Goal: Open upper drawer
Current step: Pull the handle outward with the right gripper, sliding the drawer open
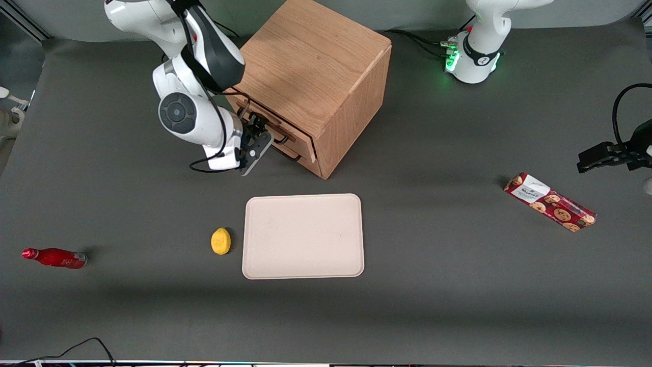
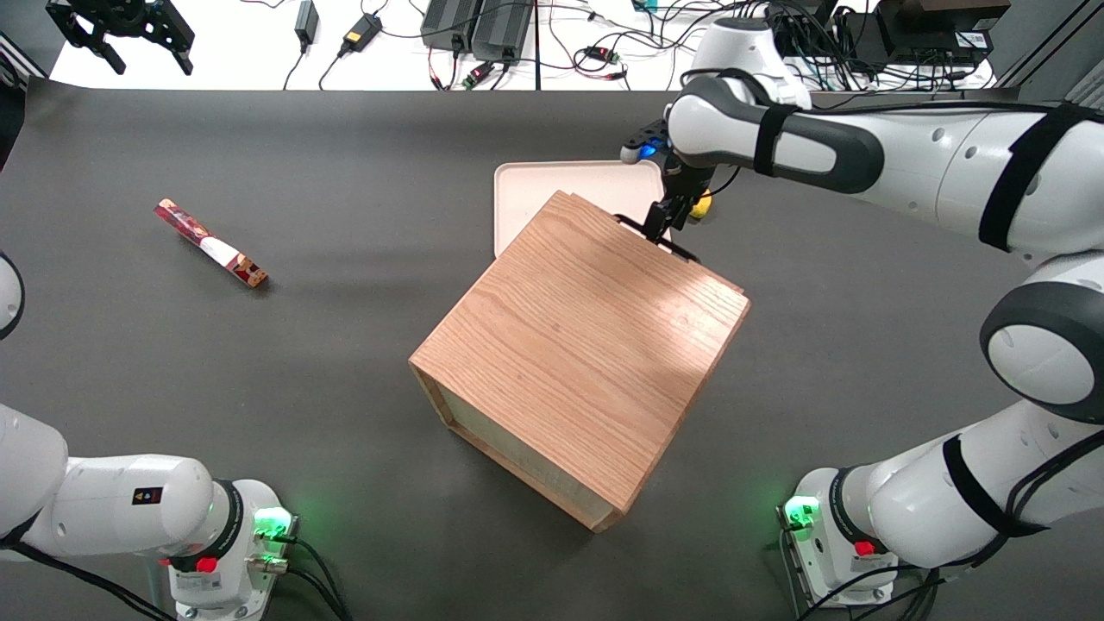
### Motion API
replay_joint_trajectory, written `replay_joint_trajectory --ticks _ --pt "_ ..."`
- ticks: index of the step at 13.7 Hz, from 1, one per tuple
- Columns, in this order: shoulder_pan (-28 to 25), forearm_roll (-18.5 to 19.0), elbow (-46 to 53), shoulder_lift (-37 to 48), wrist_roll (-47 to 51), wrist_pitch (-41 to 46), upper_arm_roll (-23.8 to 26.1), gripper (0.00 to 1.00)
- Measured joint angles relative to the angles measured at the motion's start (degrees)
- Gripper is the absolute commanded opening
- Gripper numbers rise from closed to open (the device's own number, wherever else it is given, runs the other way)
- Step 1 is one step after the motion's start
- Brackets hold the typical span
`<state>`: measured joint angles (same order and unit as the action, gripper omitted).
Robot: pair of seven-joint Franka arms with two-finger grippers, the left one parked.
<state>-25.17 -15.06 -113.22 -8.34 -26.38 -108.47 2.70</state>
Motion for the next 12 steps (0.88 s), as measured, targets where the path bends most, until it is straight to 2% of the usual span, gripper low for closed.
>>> replay_joint_trajectory --ticks 6,12 --pt "2.56 0.0 2.85 -2.8 -8.12 -0.56 -3.45 1.0" --pt "5.38 0.04 6.28 -5.6 -13.25 -0.59 -3.89 1.0"
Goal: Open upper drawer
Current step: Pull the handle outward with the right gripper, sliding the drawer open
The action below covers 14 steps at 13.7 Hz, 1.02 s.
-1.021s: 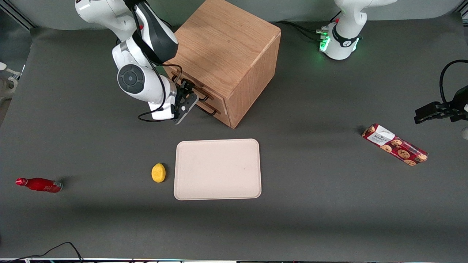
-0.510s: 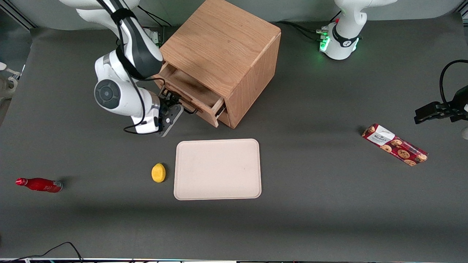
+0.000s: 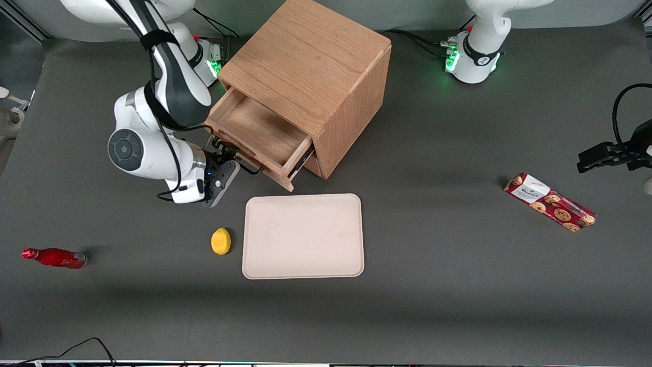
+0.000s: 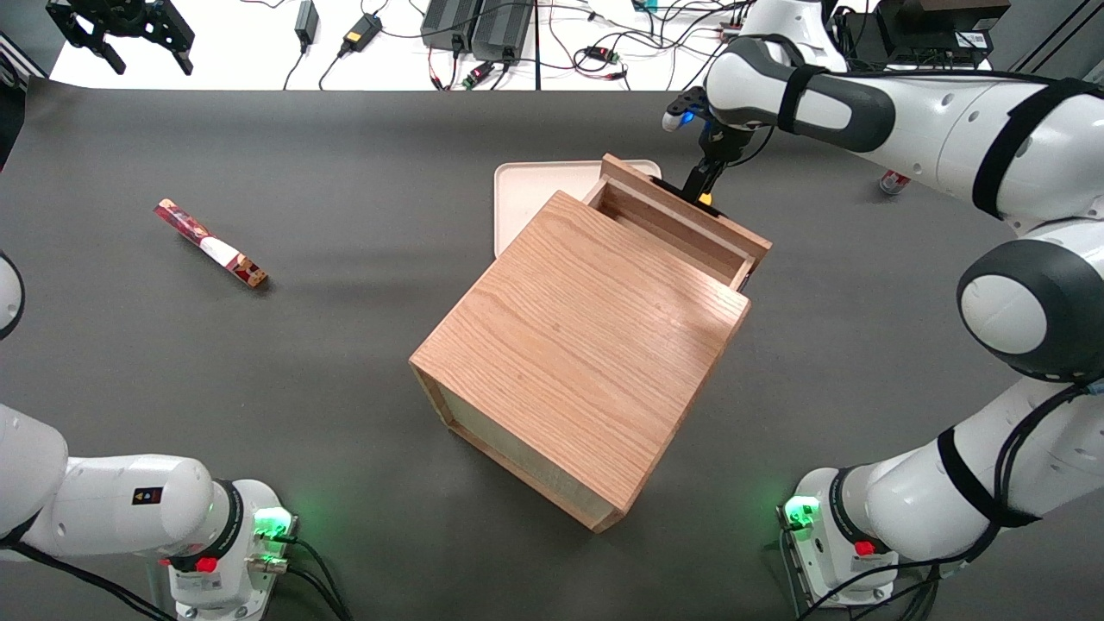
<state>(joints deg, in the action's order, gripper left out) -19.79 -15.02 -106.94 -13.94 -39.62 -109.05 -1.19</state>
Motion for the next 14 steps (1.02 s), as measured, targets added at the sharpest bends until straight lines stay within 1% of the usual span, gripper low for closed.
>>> replay_joint_trajectory --ticks 6,10,14 --pt "1.04 0.0 4.51 -3.71 -6.19 -0.02 -3.5 1.0" --pt "1.6 0.0 5.95 -4.64 -7.41 -0.01 -4.06 1.0" --pt "1.94 0.0 7.76 -5.94 -10.87 -0.02 -5.9 1.0"
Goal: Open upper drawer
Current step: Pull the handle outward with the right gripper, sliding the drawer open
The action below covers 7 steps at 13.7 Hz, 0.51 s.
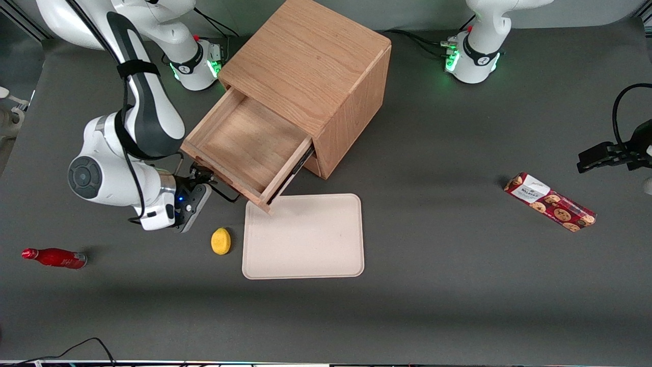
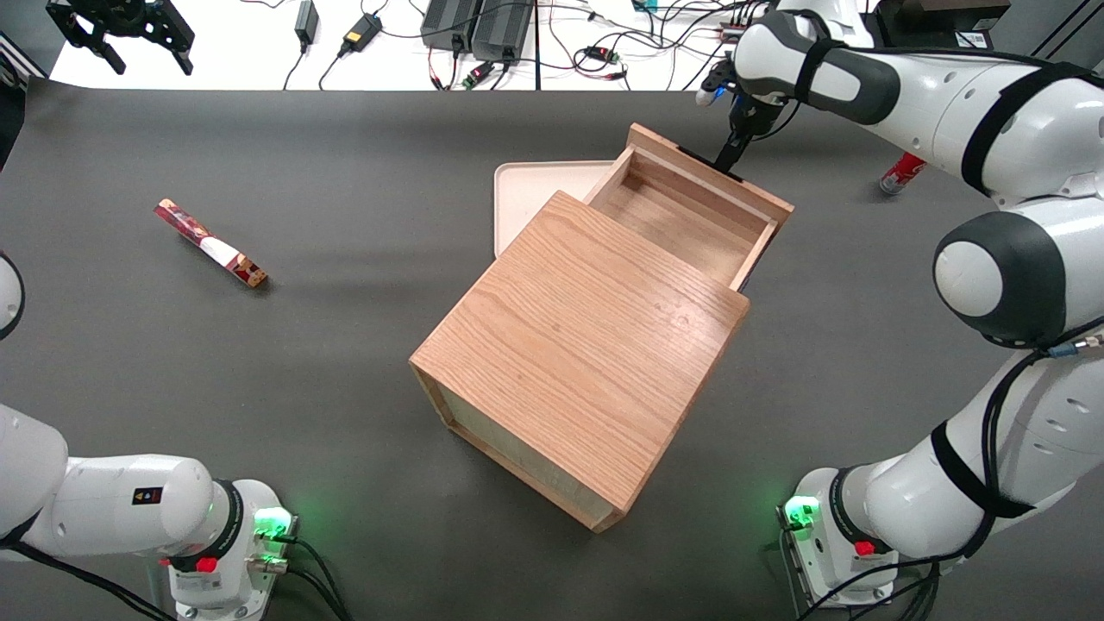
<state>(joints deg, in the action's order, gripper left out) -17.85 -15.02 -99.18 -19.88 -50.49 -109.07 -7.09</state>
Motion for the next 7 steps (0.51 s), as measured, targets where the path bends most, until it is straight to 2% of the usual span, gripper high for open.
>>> replay_joint_trajectory --ticks 7 --pt "0.36 -0.17 4.83 -3.67 -4.26 0.14 -3.31 1.0"
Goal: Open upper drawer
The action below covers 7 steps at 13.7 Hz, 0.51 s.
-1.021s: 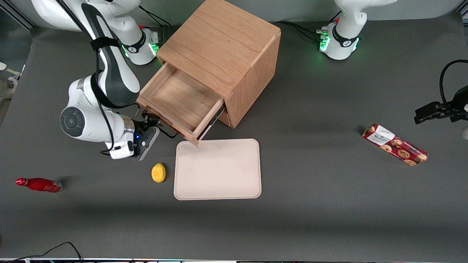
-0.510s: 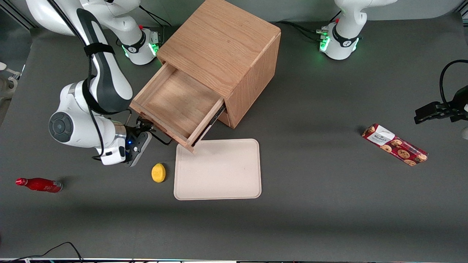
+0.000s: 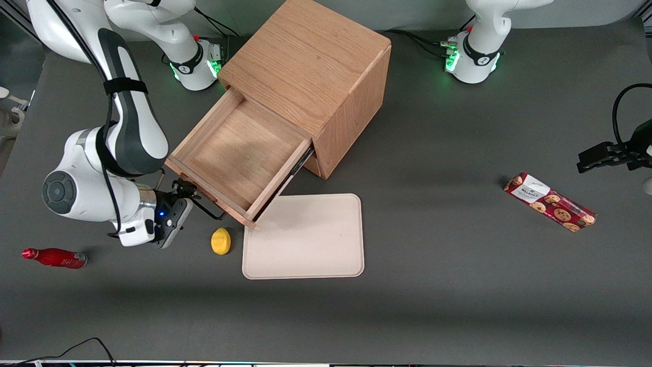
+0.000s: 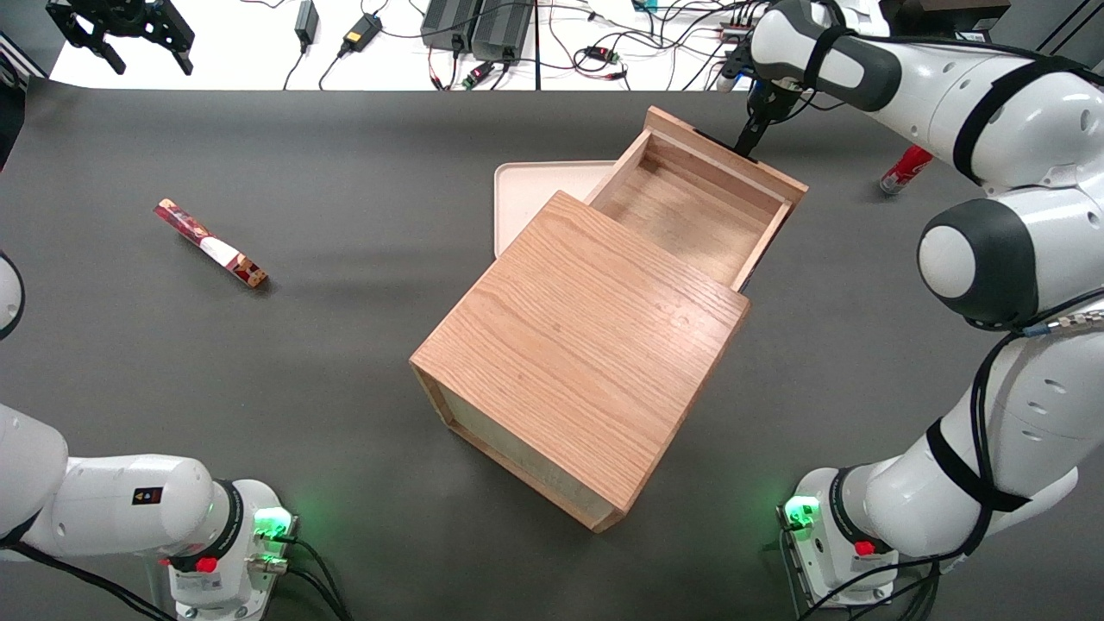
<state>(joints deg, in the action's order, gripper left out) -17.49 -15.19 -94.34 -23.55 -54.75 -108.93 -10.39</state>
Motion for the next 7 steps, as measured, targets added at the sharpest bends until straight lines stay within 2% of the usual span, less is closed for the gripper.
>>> replay_joint_trajectory --ticks 7 --pt "-0.16 0.01 1.66 -0.07 -0.17 1.21 -0.16 1.0"
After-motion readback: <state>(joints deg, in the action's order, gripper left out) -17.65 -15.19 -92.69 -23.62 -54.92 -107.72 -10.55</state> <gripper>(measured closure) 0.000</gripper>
